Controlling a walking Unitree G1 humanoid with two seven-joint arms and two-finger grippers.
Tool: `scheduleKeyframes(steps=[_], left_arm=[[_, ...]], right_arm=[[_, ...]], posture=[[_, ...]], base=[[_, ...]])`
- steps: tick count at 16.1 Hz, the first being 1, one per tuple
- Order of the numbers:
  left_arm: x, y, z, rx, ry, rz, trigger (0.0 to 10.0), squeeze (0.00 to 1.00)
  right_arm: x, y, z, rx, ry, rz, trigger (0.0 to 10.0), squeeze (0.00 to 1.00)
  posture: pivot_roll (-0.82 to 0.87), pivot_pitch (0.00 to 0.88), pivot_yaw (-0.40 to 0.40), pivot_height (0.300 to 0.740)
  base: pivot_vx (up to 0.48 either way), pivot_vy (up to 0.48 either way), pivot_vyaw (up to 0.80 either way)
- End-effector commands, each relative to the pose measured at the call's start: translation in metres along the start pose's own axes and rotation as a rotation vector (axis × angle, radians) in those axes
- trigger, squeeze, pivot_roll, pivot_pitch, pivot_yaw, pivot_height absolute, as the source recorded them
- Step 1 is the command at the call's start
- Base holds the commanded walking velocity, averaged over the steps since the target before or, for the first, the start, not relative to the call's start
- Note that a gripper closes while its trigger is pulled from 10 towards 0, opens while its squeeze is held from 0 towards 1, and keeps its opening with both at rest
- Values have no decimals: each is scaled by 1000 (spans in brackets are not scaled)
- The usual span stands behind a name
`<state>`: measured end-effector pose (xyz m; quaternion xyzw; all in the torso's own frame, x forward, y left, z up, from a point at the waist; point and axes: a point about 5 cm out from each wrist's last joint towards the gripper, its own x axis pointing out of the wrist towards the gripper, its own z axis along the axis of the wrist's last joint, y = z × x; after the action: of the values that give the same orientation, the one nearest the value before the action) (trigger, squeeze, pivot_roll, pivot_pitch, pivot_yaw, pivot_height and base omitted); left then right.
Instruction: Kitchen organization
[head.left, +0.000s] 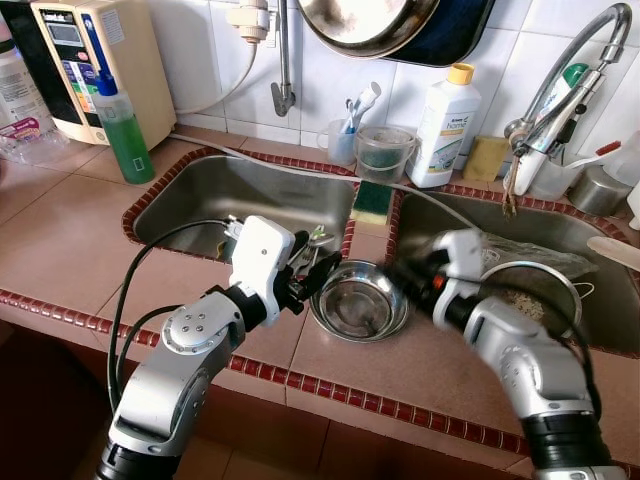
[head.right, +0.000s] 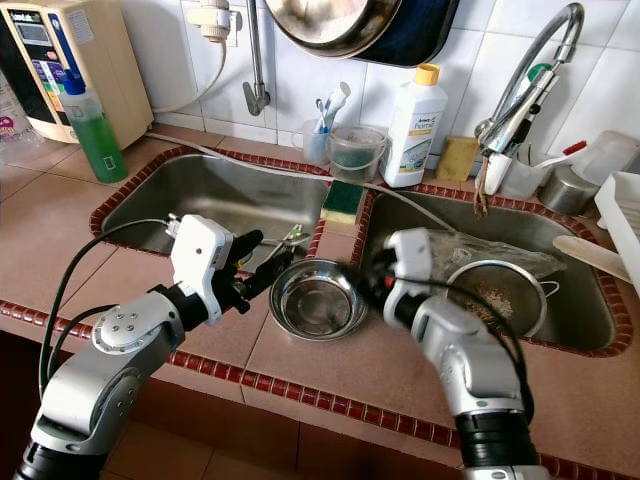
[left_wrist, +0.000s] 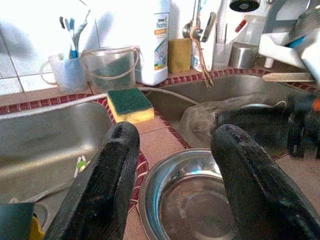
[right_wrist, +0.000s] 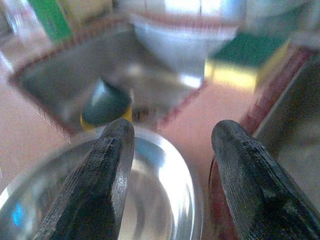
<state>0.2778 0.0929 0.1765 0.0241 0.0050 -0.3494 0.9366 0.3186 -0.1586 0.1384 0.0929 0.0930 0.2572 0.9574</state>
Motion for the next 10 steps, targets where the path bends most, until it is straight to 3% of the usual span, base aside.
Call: scheduleKeyframes(steps=[1,3,4,6,9,10], left_arm=[[1,-2,6,9,-11,-16,10000,0],[2,-1,6,9,-12,-12,10000,0],[2,-1,6,9,-13,-10,10000,0],[2,0,7,9,-15,-8,10000,0],[3,0,8,9,-19,-9,10000,0],[4,-1,8,8,-20,-12,10000,0]], right_arm=[[-1,1,15,13,-72,4,0,0],[-1,3,22,-18,-127,13,0,0],[0,7,24,-102,-138,21,0,0],[0,11,39,-159,-239,-16,0,0],[0,15,63,-355,-380,-111,0,0],[-1,23,77,-429,-457,-89,0,0]], posture=[[-152,0,-3,736],[-151,0,-3,736],[-153,0,-1,736],[-152,0,-1,736],[-156,0,2,736],[-156,0,2,736]], base=[[0,0,0],[0,0,0],[0,0,0],[0,0,0],[0,0,0],[0,0,0]])
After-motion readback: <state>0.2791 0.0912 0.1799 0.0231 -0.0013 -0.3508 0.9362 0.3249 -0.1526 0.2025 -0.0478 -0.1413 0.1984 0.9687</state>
